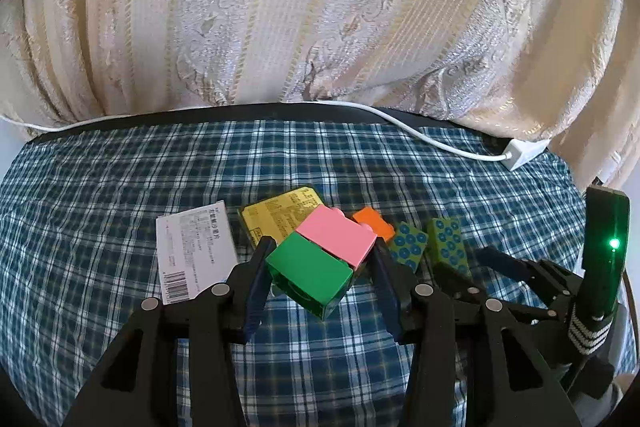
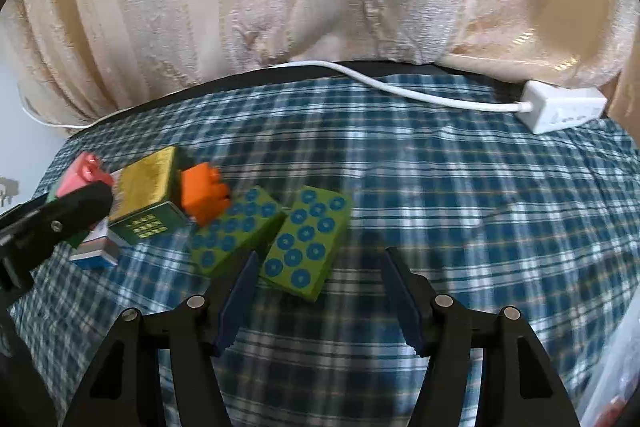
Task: Organize objects
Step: 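Grasp the stacked green and pink blocks with the left tool while the right tool grasps a green dotted brick, then carry the green-pink blocks with the left tool while the right tool carries the dotted brick to the bowl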
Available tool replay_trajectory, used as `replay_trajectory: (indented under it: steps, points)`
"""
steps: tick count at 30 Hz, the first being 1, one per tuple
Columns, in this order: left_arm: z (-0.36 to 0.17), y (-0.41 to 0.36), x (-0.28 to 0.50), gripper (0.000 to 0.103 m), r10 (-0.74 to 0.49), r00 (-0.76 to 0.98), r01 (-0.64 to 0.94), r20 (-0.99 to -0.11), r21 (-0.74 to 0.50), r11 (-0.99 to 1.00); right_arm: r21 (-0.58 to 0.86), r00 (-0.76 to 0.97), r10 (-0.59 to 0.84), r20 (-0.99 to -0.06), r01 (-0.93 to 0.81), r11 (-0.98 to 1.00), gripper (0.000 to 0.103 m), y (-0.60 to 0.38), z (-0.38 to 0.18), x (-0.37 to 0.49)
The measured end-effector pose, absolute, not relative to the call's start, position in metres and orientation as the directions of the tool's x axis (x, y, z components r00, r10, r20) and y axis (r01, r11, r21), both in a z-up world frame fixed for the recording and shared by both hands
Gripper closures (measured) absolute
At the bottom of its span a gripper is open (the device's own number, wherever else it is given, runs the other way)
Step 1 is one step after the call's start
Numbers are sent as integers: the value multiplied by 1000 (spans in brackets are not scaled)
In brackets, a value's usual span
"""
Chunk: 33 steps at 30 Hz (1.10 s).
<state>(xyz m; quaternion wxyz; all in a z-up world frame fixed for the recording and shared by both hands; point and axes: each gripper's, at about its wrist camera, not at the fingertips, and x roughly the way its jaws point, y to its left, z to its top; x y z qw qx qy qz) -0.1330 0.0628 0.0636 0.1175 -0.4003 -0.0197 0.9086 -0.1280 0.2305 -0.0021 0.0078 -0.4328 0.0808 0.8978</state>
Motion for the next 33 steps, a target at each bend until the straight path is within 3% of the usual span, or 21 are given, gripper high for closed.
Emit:
replay_trajectory:
  steps: [11, 13, 15, 17, 33]
  points:
    - [63, 64, -135, 54, 228, -643, -192, -731, -135, -972, 96, -631, -30, -775, -71, -993, 37, 224, -3, -142]
    - [62, 64, -135, 54, 228, -641, -191, -733, -136, -972, 80, -632, -19, -775, -68, -994, 44, 223, -4, -143]
    - [61, 65, -135, 54, 230, -638, -193, -735, -136, -972, 52, -632, -1, -775, -62, -997, 61, 221, -4, -144]
    - [60, 67, -135, 54, 232, -636, -199, -736, -134, -971, 44, -632, 5, -775, -62, -997, 71, 222, -3, -143]
    - [62, 86, -124, 54, 267, -627, -258, -732, -128, -958, 139, -686, -45, -726, -82, -987, 71, 237, 24, -91]
